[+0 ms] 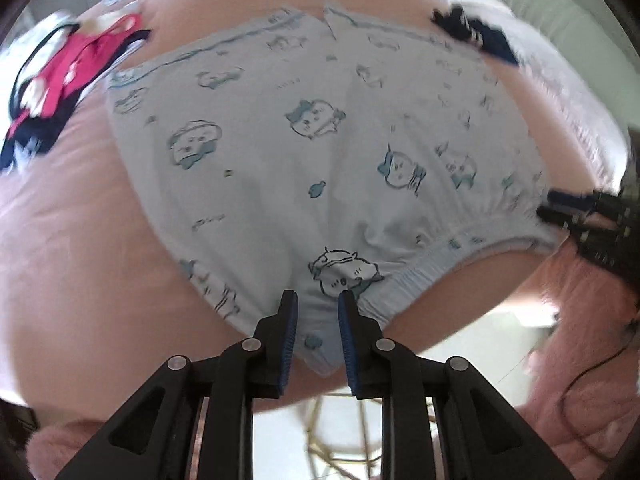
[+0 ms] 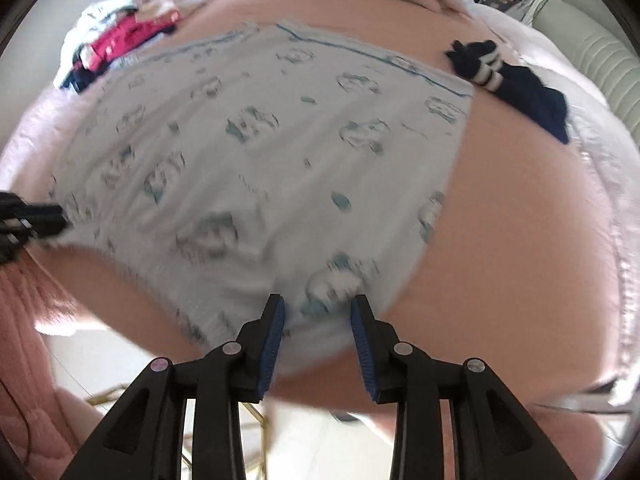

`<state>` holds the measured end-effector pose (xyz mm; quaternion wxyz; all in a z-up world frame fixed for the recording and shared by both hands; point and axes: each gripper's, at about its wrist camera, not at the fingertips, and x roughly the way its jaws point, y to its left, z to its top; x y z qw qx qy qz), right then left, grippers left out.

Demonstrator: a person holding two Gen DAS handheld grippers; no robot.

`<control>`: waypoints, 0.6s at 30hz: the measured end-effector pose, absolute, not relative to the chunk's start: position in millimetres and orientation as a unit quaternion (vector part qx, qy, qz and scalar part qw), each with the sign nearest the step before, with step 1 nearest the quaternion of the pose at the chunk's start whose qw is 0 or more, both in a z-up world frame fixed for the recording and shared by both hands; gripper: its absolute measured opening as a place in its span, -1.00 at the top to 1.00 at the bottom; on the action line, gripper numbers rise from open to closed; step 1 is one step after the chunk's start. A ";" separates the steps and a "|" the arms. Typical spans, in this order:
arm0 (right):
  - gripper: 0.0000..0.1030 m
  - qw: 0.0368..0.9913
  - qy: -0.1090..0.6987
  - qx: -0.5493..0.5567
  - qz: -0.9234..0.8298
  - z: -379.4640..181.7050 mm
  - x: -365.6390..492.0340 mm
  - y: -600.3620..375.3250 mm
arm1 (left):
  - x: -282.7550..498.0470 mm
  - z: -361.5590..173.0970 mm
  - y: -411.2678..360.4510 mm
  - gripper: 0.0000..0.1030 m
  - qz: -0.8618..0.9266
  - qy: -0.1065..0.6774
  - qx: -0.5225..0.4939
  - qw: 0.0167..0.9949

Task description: Fold clothes

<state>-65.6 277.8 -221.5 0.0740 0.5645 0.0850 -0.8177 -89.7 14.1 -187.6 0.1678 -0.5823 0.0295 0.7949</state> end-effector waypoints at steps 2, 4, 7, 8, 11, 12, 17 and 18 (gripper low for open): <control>0.35 0.082 0.072 0.546 -0.831 -206.6 -58.4 277.6 | -88.5 -181.6 9.8 0.64 0.809 0.002 -0.564 0.164; 0.35 0.106 0.038 0.528 -0.842 -199.2 -57.9 272.8 | -87.4 -195.9 15.3 0.64 0.799 0.008 -0.583 0.148; 0.35 0.074 0.039 0.564 -0.821 -221.2 -59.8 271.4 | -73.5 -205.8 18.5 0.64 0.797 0.012 -0.588 0.135; 0.35 0.069 0.025 0.564 -0.822 -225.0 -54.8 278.2 | -69.3 -204.9 18.1 0.63 0.799 0.010 -0.585 0.136; 0.32 0.069 -0.033 0.564 -0.822 -223.7 -41.5 299.0 | -63.9 -203.0 16.3 0.62 0.803 0.007 -0.580 0.138; 0.31 0.067 -0.061 0.564 -0.821 -222.4 -38.8 307.0 | -64.4 -197.4 8.5 0.62 0.806 -0.005 -0.575 0.138; 0.30 0.035 -0.225 0.524 -0.821 -216.6 -30.1 357.2 | -63.5 -172.9 -12.7 0.62 0.829 -0.019 -0.538 0.152; 0.30 0.036 -0.239 0.525 -0.816 -218.4 -30.8 361.9 | -63.2 -173.6 -6.6 0.62 0.833 -0.014 -0.532 0.155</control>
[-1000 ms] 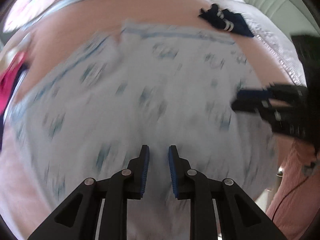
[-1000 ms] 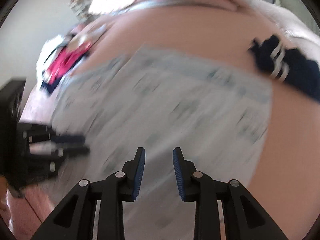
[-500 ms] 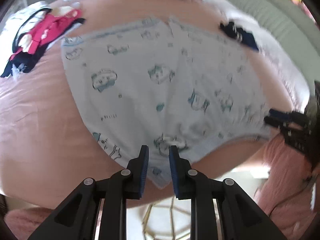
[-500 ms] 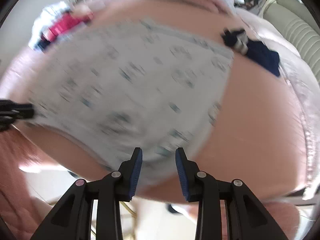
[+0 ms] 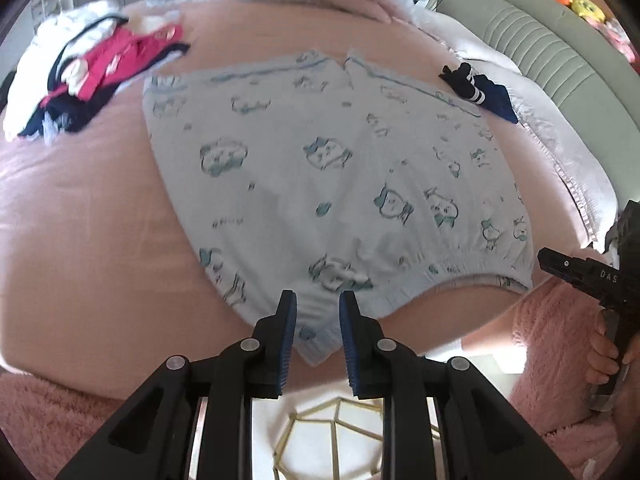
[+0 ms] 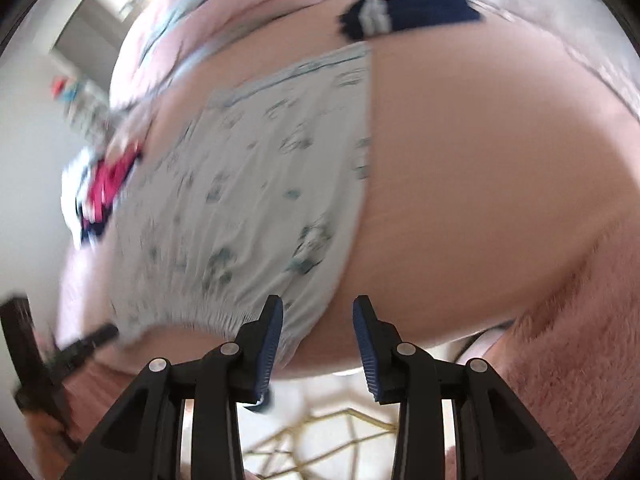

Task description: Fold clothes

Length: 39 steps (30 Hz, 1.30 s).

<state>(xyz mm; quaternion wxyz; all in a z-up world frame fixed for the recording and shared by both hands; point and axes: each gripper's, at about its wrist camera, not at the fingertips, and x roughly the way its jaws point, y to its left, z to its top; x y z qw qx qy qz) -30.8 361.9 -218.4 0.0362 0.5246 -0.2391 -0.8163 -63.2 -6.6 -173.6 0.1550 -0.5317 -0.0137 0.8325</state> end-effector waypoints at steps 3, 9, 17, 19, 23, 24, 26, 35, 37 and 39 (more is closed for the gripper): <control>0.29 0.047 -0.240 0.540 -0.806 -227.5 -37.2 358.6 | -64.3 -171.4 -1.1 0.62 0.837 0.002 -0.520 0.170; 0.28 0.042 -0.122 0.563 -0.817 -224.6 -41.4 327.3 | -64.6 -191.6 -12.4 0.62 0.824 0.000 -0.543 0.166; 0.26 0.116 -0.291 0.537 -0.784 -234.1 -51.0 348.7 | -68.4 -190.6 -36.9 0.62 0.829 -0.040 -0.538 0.149; 0.30 0.105 -0.276 0.545 -0.785 -236.0 -49.6 347.4 | -69.2 -188.8 -38.8 0.62 0.835 -0.050 -0.526 0.152; 0.46 0.092 -0.254 0.556 -0.786 -234.7 -51.7 343.7 | -73.1 -181.5 -46.0 0.62 0.848 -0.091 -0.499 0.156; 0.49 0.086 -0.248 0.559 -0.787 -234.8 -47.7 344.7 | -71.0 -177.5 -53.2 0.62 0.848 -0.101 -0.495 0.157; 0.49 0.076 -0.250 0.563 -0.784 -234.9 -41.3 346.9 | -72.9 -176.0 -56.9 0.62 0.850 -0.116 -0.489 0.158; 0.70 0.077 -0.291 0.553 -0.777 -232.1 -58.2 347.6 | -72.3 -177.8 -66.5 0.62 0.846 -0.131 -0.490 0.162; 0.80 0.083 -0.305 0.540 -0.780 -223.1 -64.9 350.6 | -71.7 -176.8 -66.8 0.62 0.848 -0.133 -0.487 0.164; 0.82 0.093 -0.299 0.529 -0.789 -211.6 -75.1 346.2 | -72.3 -177.1 -68.7 0.62 0.847 -0.137 -0.485 0.167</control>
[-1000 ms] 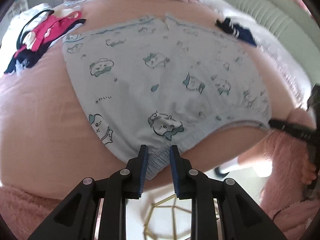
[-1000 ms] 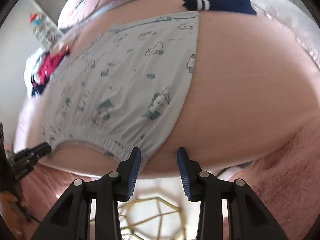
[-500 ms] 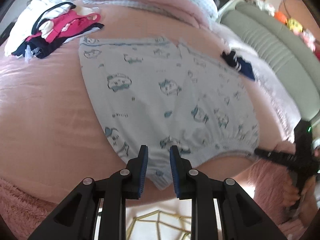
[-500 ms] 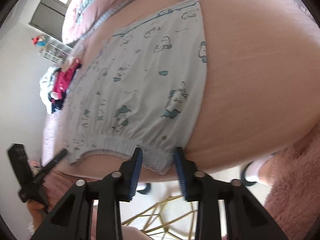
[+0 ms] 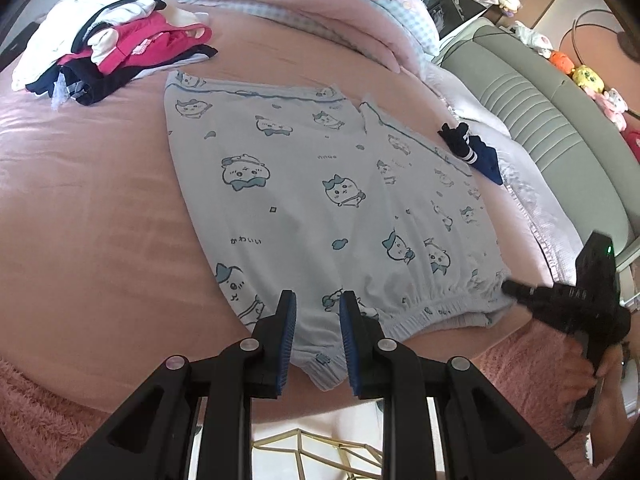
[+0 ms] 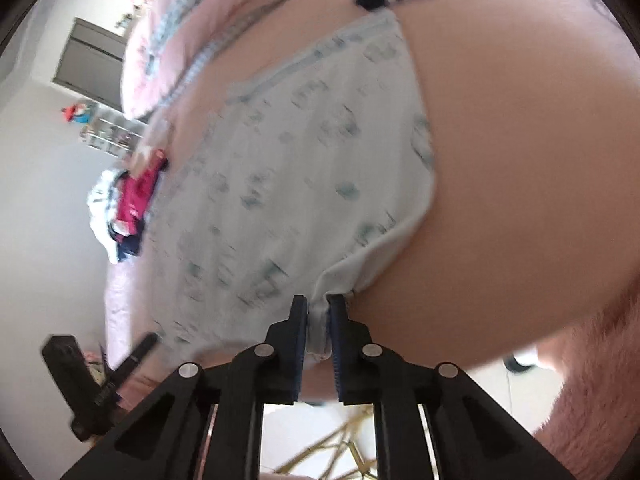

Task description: Fold clothes

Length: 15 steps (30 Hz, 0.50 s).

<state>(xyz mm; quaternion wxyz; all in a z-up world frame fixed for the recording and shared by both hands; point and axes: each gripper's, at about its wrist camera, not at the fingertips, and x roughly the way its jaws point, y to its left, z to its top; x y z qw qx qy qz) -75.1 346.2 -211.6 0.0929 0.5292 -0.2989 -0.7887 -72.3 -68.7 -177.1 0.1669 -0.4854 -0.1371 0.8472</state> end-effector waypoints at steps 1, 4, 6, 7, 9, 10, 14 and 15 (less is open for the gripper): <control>0.82 0.099 -0.290 0.526 -0.794 -205.5 -81.6 341.5 | -72.5 -177.4 -68.9 0.62 0.846 -0.139 -0.486 0.169; 0.82 0.127 -0.256 0.524 -0.802 -190.4 -104.7 318.0 | -72.3 -176.4 -64.1 0.62 0.846 -0.135 -0.482 0.183; 0.82 0.150 -0.231 0.524 -0.806 -186.7 -118.6 295.0 | -72.2 -176.0 -60.1 0.62 0.846 -0.131 -0.479 0.192; 0.82 0.161 -0.217 0.525 -0.807 -186.1 -124.9 282.8 | -72.4 -176.8 -58.5 0.62 0.846 -0.128 -0.480 0.194; 0.82 0.180 -0.184 0.541 -0.801 -197.7 -138.2 255.1 | -72.6 -178.5 -56.5 0.62 0.844 -0.125 -0.484 0.196; 0.79 0.178 -0.167 0.555 -0.796 -207.4 -142.7 244.8 | -72.8 -179.8 -56.1 0.62 0.842 -0.127 -0.487 0.196; 0.68 0.174 -0.157 0.561 -0.794 -215.6 -138.8 237.7 | -73.3 -177.6 -49.1 0.62 0.829 -0.142 -0.494 0.220; 0.65 0.180 -0.176 0.548 -0.798 -206.3 -133.1 246.1 | -73.7 -174.1 -44.0 0.62 0.826 -0.146 -0.490 0.236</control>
